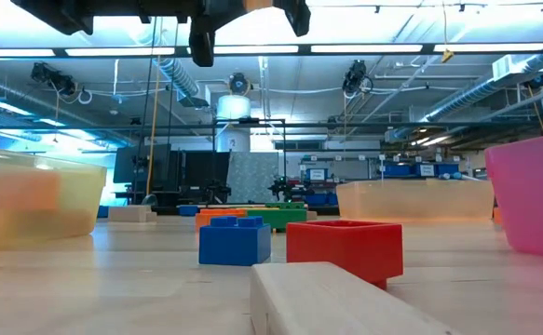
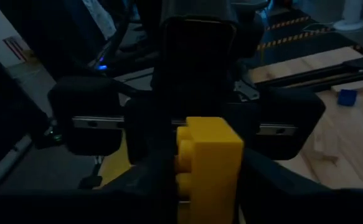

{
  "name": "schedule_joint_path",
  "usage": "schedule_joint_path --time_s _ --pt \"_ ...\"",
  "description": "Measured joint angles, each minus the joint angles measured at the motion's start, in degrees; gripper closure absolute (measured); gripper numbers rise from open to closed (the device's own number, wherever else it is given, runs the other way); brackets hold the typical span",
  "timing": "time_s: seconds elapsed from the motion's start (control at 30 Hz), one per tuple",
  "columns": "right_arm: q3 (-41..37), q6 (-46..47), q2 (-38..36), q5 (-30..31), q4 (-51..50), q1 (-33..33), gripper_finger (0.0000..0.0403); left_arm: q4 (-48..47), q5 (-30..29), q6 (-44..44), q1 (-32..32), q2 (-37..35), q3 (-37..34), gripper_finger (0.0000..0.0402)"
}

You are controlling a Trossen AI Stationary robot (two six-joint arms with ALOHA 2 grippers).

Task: Sort blocks by size
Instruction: Put the large yellow game piece into the yellow bin

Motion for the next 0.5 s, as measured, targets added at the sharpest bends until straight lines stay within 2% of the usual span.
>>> schedule_joint_path --time_s 0.13,0.23,0.5 --pt "0.0 0.0 0.0 0.0 -0.2 -1.0 0.0202 -1.3 -2.2 -0.4 0.0 -0.2 0.0 0.0308" --pt "0.0 1.0 -0.4 -0.2 -1.8 -1.8 0.0185 -6.3 -2.8 -2.4 0.1 -2.3 0.0 0.0308" --pt "0.0 4.6 -2.2 -0.2 -12.7 -3.2 0.0177 -31.4 -8.0 -10.6 -0.3 -14.3 0.1 0.0308"
